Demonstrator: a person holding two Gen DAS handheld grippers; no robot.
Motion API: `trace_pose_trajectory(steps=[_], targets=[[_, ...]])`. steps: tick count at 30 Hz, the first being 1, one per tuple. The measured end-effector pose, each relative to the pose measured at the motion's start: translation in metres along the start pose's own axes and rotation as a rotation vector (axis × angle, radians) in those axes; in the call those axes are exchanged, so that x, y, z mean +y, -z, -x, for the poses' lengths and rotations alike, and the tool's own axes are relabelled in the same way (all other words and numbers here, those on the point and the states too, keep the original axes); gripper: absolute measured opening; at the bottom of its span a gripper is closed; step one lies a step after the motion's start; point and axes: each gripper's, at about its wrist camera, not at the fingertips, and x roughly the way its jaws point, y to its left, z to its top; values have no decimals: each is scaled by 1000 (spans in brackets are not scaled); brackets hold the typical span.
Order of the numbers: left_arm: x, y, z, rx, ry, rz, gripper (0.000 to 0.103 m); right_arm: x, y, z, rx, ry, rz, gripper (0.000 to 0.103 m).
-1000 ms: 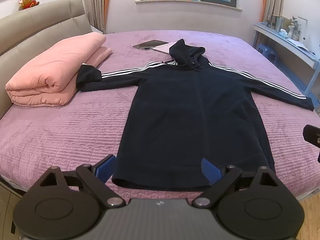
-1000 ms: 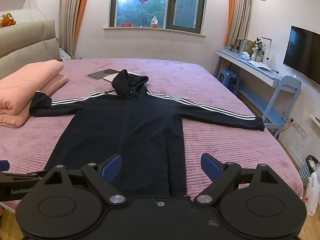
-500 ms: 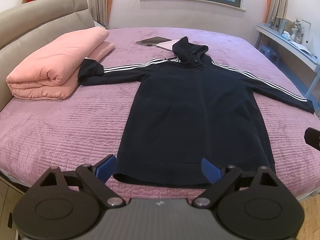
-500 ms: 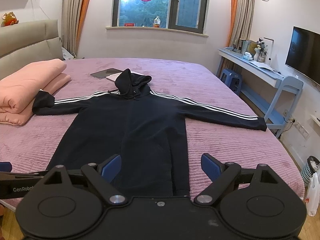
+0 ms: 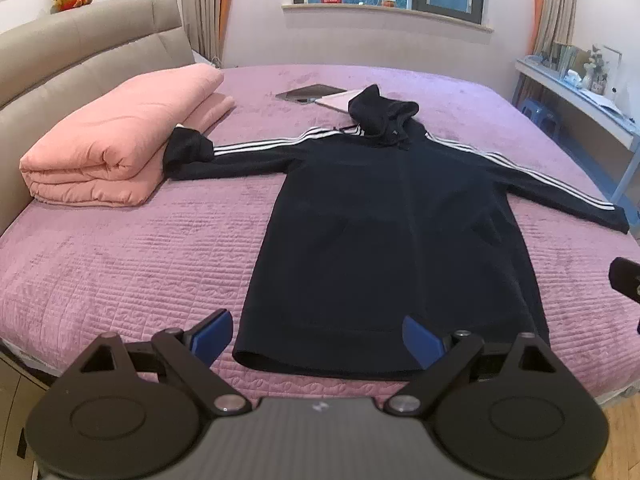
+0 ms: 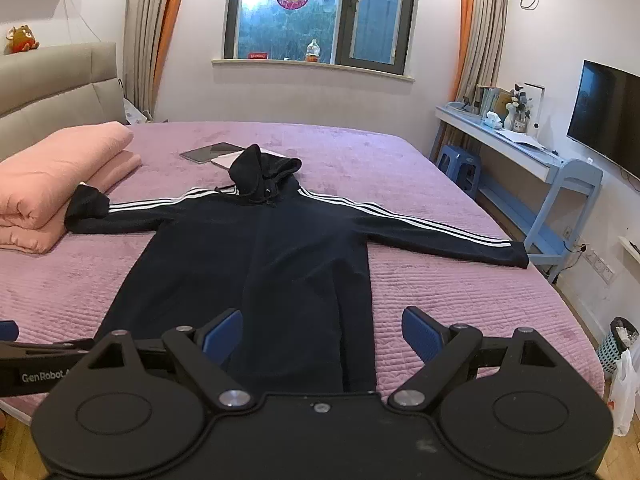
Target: Fold large clothes
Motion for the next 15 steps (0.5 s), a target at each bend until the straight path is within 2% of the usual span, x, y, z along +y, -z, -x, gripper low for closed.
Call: trace_pose_trajectory(steps=[6,11,13,15], targets=[[-1,1,13,-44,-18,-6,94,0,3,9,-23,23,7,103],[-7,-4,11,-65,0,-2,94,-7,4,4,-37,31,-1,103],[-10,-9,6,-78,26,8,94,-14,3,-5,-42,38,-11,103],[-12,-15,-4,-85,94,37,94,-25,2,-18,-45,39,-24,103]])
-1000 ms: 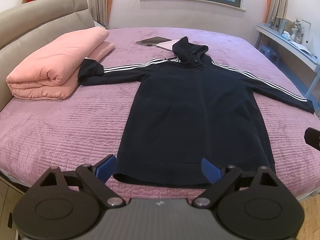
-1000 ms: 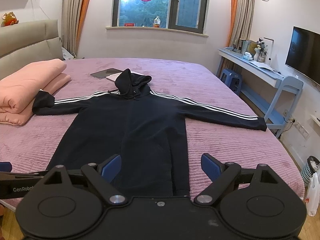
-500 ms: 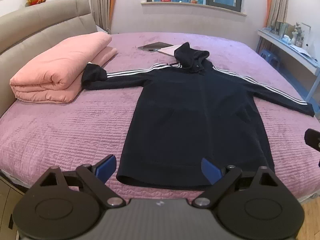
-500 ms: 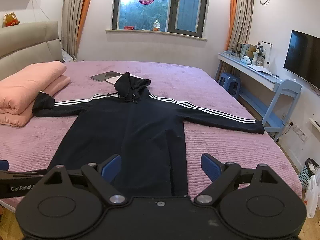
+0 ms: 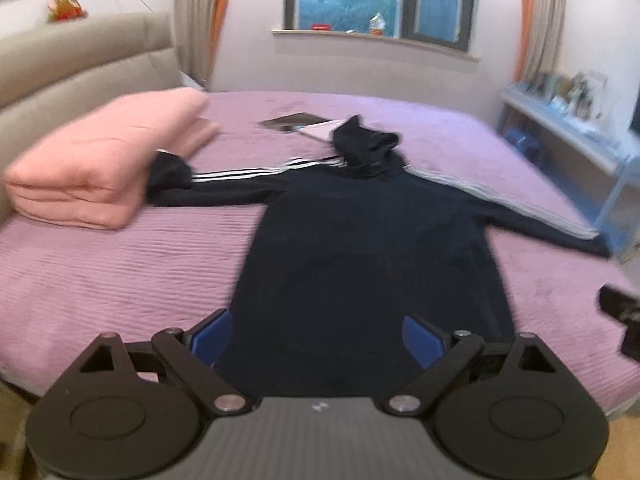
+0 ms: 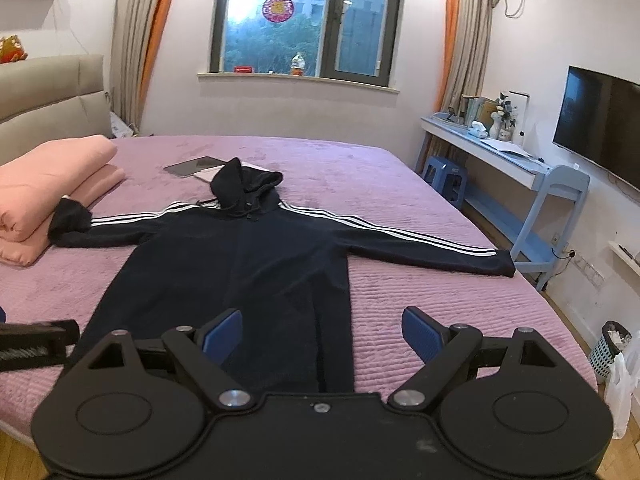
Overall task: Fold large clothes
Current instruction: 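Grasp the sleeve cuff with the right tool and lift it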
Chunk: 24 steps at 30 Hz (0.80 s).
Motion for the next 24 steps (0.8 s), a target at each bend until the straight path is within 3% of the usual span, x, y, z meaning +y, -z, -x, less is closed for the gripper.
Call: trace_pose_trajectory(steps=[2,6,12,14,16,18,24], targets=[[-3,-7,-19,9,37,26,94,-15,1,-18,-4,-7,-31,103],[-17,-29,-76,19,40,26,94,-51,-1,-79,17,-20,-137,102],[-45,-76,-202,-22,106,24,94,-95,-7,-225,43,52,-261,102],[-58,-89,-253,-16,133,10,87,-109,-9,-283,72,88,-310,102],[-74,-100,-294,12,123,-28,68,-125,-8,-328,101,116,-365,101],[-87,-111,-324,40,109,-60,69,-143,-9,-365,120,125,-403,101],[-115,-145,-365,118,138,-71,74,-217,-23,-409,147,229,-427,101]])
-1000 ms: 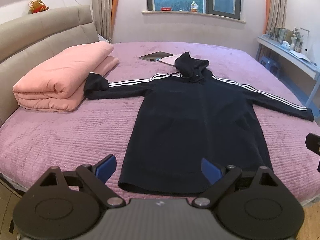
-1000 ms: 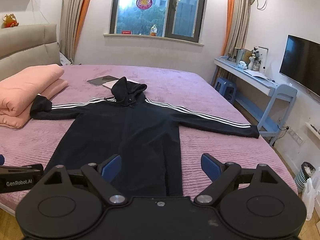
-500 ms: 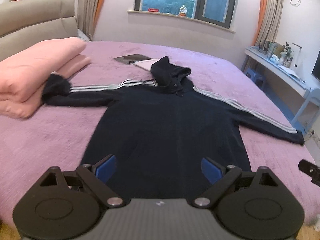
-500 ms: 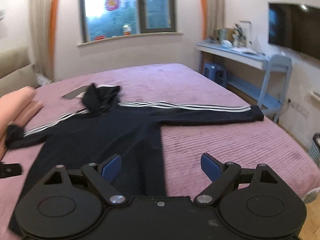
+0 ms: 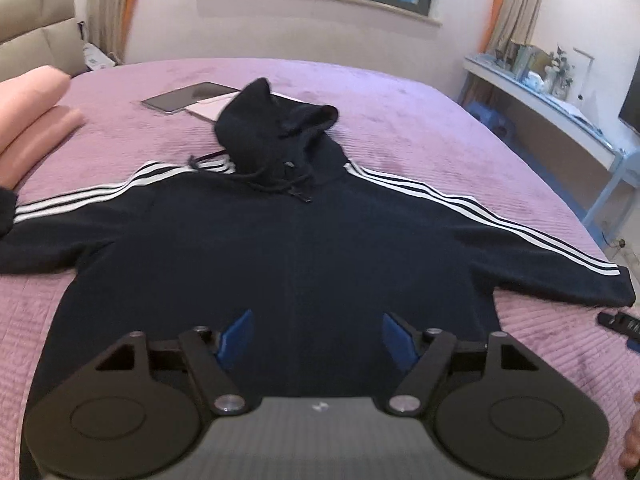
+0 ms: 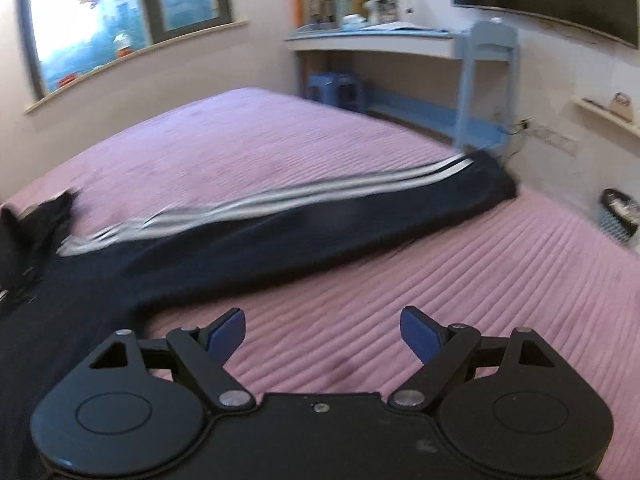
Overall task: Fold large clothes
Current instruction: 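Grasp the sleeve cuff with the right tool and lift it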
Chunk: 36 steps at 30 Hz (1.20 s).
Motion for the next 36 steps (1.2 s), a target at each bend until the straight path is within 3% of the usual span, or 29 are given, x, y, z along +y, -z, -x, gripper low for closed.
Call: trace_pose_trajectory(steps=[3,5,12,14,15,22,24,25,26,27,32,36], targets=[[-18,-18,-9,15,-20,-16,75,-44,-34,-22,-5,60,-47,100],[-32,-28,-12,25,-22,-3,75,-74,-54,-37,13,113,-88,89],[-79,-52,-29,65,-45,29,75,-168,-98,-101,74,142,-313,82],[-91,-56,-36,75,-56,23,75,-184,-105,-120,89,137,-335,69],[-97,-57,-40,79,-62,18,75,-190,-109,-130,100,135,-342,67],[-123,-65,-67,124,-74,29,75,-216,-115,-185,166,146,-476,67],[-125,-67,-70,126,-75,28,75,-217,-113,-193,171,139,-491,60],[-125,-68,-70,123,-79,24,75,-213,-114,-195,166,145,-472,48],[-126,-70,-71,120,-82,19,75,-209,-115,-195,161,143,-452,28],[-125,-70,-71,116,-87,15,75,-205,-117,-196,157,122,-443,21],[-109,-69,-70,116,-97,32,74,-171,-123,-177,96,144,-314,19],[-90,-69,-67,110,-102,31,73,-112,-129,-140,13,111,-136,19]])
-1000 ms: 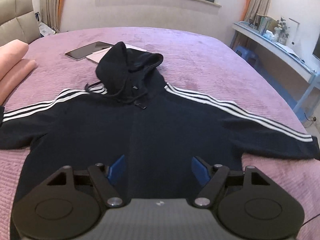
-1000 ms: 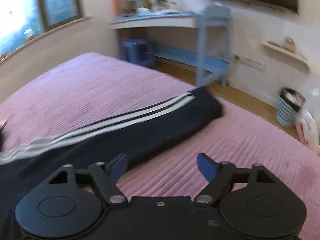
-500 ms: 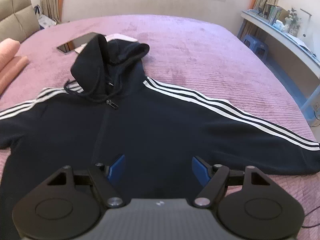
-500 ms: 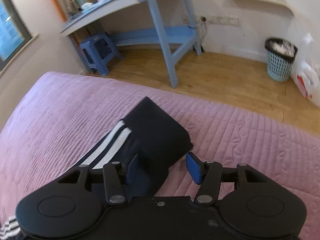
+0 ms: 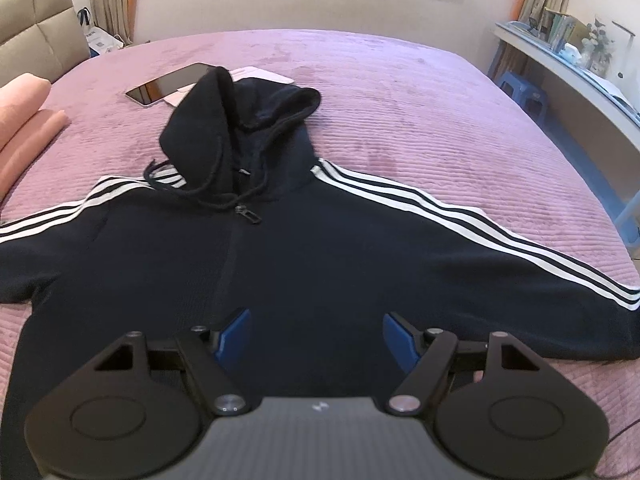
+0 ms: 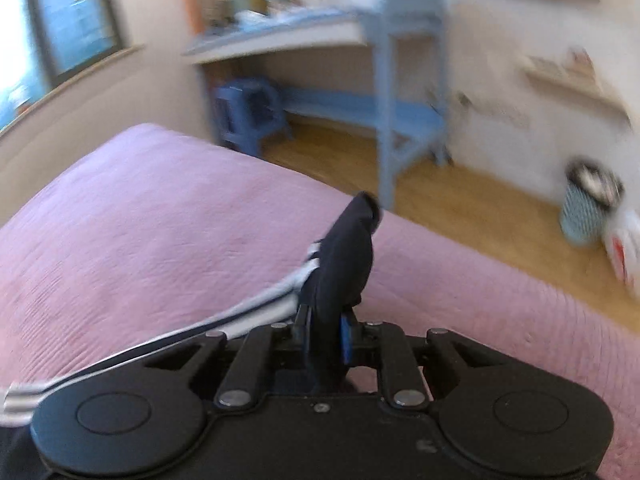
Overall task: Fold large clothes
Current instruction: 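Grasp the sleeve cuff with the right tool and lift it, then fold the held sleeve across the hoodie body with the right tool, then release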
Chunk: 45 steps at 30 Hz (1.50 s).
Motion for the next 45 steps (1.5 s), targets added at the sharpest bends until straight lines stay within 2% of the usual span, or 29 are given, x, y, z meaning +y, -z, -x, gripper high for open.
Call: trace_pose_trajectory(steps=[2,4,8,11,15,16,17,19,21,23,27,28,30,31,34,36,38,40,42,44,45], targets=[[13,-1,2,-2,8,5,70,38,8,27,-36,-47,86,19],[30,-3,8,-18,26,14,61,85,22,56,-43,-136,144,19],[70,-9,19,-35,51,55,61,186,59,111,-25,-346,239,19],[103,-15,24,-45,42,69,62,265,94,150,26,-508,279,19],[150,-21,25,-54,27,82,62,348,141,176,101,-646,344,19],[161,-21,23,-52,30,83,64,367,157,177,138,-666,383,24],[170,-22,18,-43,37,82,64,382,171,175,176,-670,423,38],[189,-22,5,-10,63,80,64,401,200,170,273,-655,515,59],[204,-23,-9,32,124,77,64,400,224,173,330,-612,560,59],[213,-23,-23,67,194,74,63,386,229,179,320,-566,546,59],[212,-26,-54,107,326,75,63,340,210,179,258,-344,479,58],[210,-27,-62,118,347,83,63,330,205,178,244,-292,470,54],[206,-26,-80,138,395,115,63,314,196,173,232,-232,448,50],[205,-26,-88,151,410,138,63,308,191,171,229,-217,445,47],[203,-21,-108,192,421,207,62,302,191,160,204,-186,467,45],[203,-15,-115,213,439,249,63,305,194,148,197,-183,483,36],[203,-10,-123,230,466,280,64,310,197,134,219,-185,491,21],[199,-10,-127,211,467,290,64,314,199,124,245,-195,488,21],[192,-14,-129,197,459,284,57,320,203,121,248,-204,506,21],[185,-16,-132,191,454,274,13,324,203,120,247,-212,526,21],[182,-17,-135,198,441,277,13,324,202,120,250,-214,530,21]])
